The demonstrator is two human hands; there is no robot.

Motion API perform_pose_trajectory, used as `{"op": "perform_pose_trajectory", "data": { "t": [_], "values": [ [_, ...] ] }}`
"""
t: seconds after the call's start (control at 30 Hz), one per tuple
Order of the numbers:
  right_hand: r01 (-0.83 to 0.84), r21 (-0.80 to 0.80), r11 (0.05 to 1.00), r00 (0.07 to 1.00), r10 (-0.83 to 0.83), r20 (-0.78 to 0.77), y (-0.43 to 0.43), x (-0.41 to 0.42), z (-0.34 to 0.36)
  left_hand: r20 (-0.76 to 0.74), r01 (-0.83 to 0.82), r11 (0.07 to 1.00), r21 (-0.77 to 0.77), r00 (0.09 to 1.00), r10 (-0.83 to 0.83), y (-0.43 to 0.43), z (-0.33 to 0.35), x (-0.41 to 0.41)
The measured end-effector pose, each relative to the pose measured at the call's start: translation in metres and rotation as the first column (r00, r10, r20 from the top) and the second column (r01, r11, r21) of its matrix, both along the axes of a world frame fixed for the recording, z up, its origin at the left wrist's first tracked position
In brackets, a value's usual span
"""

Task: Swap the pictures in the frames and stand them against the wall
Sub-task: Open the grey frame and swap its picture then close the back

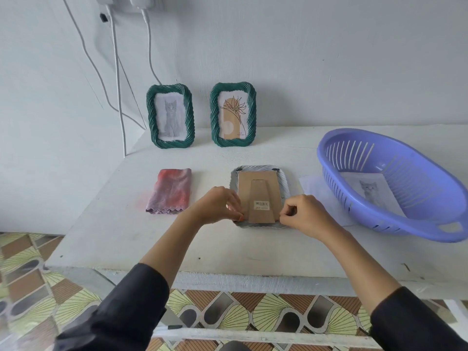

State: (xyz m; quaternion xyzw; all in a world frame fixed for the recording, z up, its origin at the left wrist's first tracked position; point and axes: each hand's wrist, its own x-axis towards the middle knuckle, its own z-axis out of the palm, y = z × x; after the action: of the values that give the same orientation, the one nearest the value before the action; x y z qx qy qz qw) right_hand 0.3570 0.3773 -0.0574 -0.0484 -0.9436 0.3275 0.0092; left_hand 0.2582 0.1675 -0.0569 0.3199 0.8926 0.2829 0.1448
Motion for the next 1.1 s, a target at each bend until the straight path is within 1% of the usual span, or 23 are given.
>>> {"op": "perform_pose_trajectory", "data": {
  "t": [0.03, 0.1, 0.13, 0.2, 0.23, 0.27, 0.3, 0.4, 0.5, 0.6, 0.8, 0.93, 1.1],
  "values": [
    [-0.009, -0.02, 1.0, 0.999, 0.01, 0.034, 0.002, -0.002, 0.002, 0.015, -0.017, 0.999, 0.029, 1.0, 0.016, 0.0, -0.001, 0.0],
    [-0.02, -0.05, 0.999, 0.997, 0.024, 0.071, 0.008, -0.008, 0.006, 0.036, -0.129, 0.977, 0.172, 0.992, 0.125, 0.001, -0.006, -0.001],
    [-0.012, -0.048, 0.999, 0.998, 0.015, 0.063, 0.011, -0.013, 0.008, 0.042, -0.225, 0.938, 0.263, 0.974, 0.221, 0.002, -0.009, -0.003],
    [0.038, -0.021, 0.999, 0.999, -0.038, 0.013, 0.016, -0.025, 0.01, 0.076, -0.417, 0.817, 0.398, 0.903, 0.424, 0.004, -0.011, -0.009],
    [0.073, -0.015, 0.997, 0.997, -0.073, -0.015, 0.018, -0.034, 0.01, 0.102, -0.487, 0.764, 0.422, 0.863, 0.494, 0.006, -0.011, -0.015],
    [0.109, -0.016, 0.994, 0.993, -0.109, -0.04, 0.018, -0.044, 0.011, 0.118, -0.532, 0.735, 0.421, 0.835, 0.537, 0.009, -0.012, -0.021],
    [0.139, -0.01, 0.99, 0.988, -0.139, -0.065, 0.018, -0.055, 0.011, 0.124, -0.556, 0.727, 0.403, 0.82, 0.558, 0.012, -0.012, -0.028],
    [0.202, 0.055, 0.978, 0.975, -0.195, -0.106, 0.019, -0.088, 0.006, 0.089, -0.538, 0.776, 0.33, 0.836, 0.542, 0.025, -0.012, -0.046],
    [0.199, 0.125, 0.972, 0.979, -0.19, -0.078, 0.017, -0.108, 0.002, 0.008, -0.48, 0.84, 0.254, 0.869, 0.495, 0.039, -0.013, -0.059],
    [0.202, 0.11, 0.973, 0.979, -0.197, -0.049, 0.017, -0.115, -0.005, -0.048, -0.441, 0.873, 0.209, 0.887, 0.46, 0.047, -0.018, -0.067],
    [0.221, 0.068, 0.973, 0.974, -0.216, -0.075, 0.019, -0.115, -0.014, -0.085, -0.408, 0.9, 0.156, 0.902, 0.423, 0.047, -0.024, -0.075],
    [0.217, 0.093, 0.972, 0.974, -0.208, -0.093, 0.017, -0.114, -0.014, -0.086, -0.401, 0.906, 0.134, 0.906, 0.414, 0.047, -0.021, -0.081],
    [0.243, 0.098, 0.965, 0.967, -0.233, -0.106, 0.015, -0.114, -0.015, -0.076, -0.406, 0.902, 0.144, 0.905, 0.419, 0.047, -0.022, -0.084]
  ]
}}
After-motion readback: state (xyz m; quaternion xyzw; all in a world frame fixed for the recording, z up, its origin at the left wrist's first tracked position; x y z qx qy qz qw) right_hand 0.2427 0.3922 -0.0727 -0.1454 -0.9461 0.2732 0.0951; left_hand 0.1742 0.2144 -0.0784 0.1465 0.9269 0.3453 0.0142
